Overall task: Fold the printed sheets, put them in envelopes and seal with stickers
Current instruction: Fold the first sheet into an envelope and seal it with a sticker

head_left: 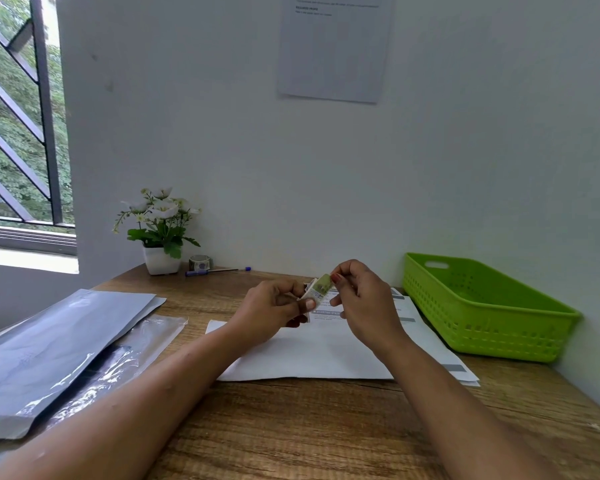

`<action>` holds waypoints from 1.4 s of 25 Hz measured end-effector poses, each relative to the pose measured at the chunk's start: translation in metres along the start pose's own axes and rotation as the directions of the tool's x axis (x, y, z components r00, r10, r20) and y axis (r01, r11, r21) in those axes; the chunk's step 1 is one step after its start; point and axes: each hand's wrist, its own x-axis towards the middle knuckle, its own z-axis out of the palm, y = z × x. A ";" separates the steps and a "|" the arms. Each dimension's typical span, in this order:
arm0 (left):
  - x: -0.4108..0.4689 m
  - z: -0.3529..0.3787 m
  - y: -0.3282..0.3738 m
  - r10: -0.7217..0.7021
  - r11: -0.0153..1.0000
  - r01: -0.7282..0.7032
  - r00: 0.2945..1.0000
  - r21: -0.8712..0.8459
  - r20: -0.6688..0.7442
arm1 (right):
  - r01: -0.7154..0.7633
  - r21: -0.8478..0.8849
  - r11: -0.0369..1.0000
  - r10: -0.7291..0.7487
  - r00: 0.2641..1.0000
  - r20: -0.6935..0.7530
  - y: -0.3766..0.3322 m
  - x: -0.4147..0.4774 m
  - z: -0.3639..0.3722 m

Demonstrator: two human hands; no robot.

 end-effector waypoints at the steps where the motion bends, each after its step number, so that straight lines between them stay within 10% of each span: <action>1: 0.000 0.000 0.000 -0.002 1.000 0.002 1.000 0.001 -0.010 | 0.010 -0.001 1.000 -0.010 1.000 -0.007 0.000 0.000 0.000; 10: 0.007 -0.012 -0.013 -0.012 0.976 0.042 0.990 0.211 -0.142 | -0.057 0.150 0.987 0.072 0.993 -0.094 -0.003 0.003 -0.011; 15: 0.008 -0.025 -0.014 0.139 0.730 0.009 0.977 0.683 -0.162 | -0.110 0.154 0.982 0.105 0.994 0.037 -0.005 0.000 -0.008; 26: 0.028 -0.046 -0.026 0.030 0.311 0.254 0.960 0.916 -0.277 | -0.160 0.090 0.983 0.153 0.985 0.082 0.004 0.002 -0.011; 33: 0.041 -0.044 -0.024 0.029 0.253 0.217 0.972 0.943 -0.232 | -0.181 0.017 0.983 0.169 0.944 0.282 0.010 0.006 -0.017; 35: 0.039 -0.030 -0.005 0.119 0.498 0.000 0.991 0.867 -0.068 | -0.144 0.012 0.989 0.136 0.957 0.256 0.007 0.008 -0.020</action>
